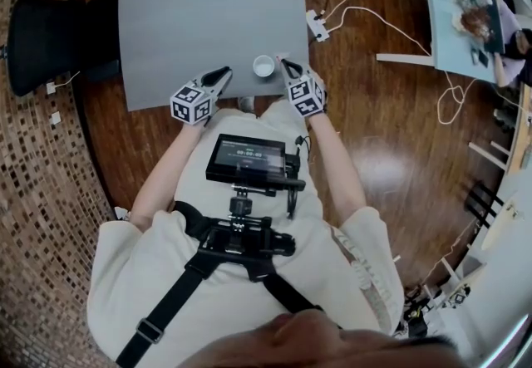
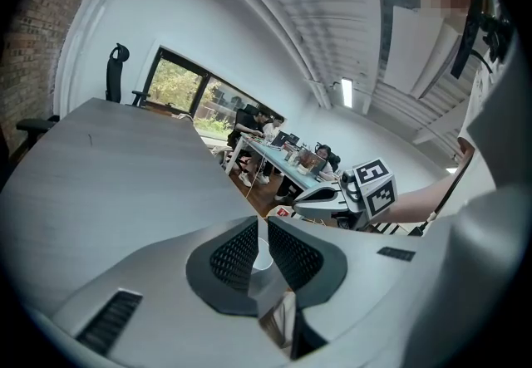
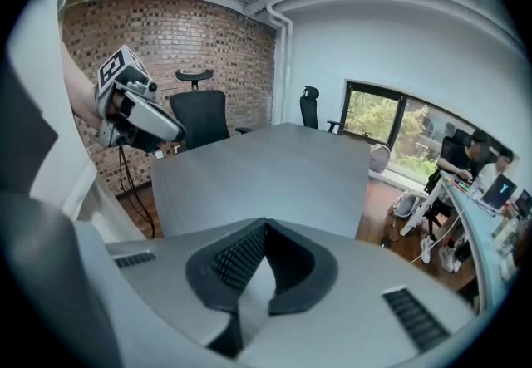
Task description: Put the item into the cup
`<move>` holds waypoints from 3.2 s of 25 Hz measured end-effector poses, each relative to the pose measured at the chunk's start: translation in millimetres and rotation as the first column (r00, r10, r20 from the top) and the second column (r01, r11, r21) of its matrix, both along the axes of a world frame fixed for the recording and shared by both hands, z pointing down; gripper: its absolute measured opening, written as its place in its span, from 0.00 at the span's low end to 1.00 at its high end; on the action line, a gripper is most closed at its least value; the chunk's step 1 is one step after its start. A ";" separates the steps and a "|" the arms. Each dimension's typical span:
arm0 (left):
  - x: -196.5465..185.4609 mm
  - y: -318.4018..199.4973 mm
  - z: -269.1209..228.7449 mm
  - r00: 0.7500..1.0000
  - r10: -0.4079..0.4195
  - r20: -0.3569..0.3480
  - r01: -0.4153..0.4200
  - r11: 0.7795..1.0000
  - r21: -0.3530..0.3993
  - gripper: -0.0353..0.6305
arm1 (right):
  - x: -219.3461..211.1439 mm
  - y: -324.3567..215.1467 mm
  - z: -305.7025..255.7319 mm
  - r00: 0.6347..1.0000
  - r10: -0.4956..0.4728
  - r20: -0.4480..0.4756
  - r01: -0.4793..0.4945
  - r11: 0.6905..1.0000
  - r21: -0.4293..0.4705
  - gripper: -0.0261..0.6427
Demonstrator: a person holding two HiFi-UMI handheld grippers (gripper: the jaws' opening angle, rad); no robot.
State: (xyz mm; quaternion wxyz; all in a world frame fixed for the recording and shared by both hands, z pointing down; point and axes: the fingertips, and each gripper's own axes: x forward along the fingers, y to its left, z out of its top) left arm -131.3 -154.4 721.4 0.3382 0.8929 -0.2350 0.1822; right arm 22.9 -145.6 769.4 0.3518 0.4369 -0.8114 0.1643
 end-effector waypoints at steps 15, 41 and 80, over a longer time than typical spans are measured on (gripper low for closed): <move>2.1 -3.6 16.6 1.000 -0.017 0.018 0.017 1.000 -0.002 0.11 | -37.2 9.8 38.0 0.989 -0.146 -0.017 0.142 0.979 -0.149 0.05; 0.9 -2.6 20.4 0.999 -0.038 0.026 0.039 0.999 -0.027 0.11 | -42.7 7.2 100.2 0.979 -0.183 -0.087 0.147 0.937 -0.318 0.05; 22.0 -12.4 8.5 0.997 0.070 0.028 -0.071 0.996 0.051 0.11 | -2.1 -6.0 39.7 0.998 0.056 0.042 -0.052 0.994 -0.095 0.39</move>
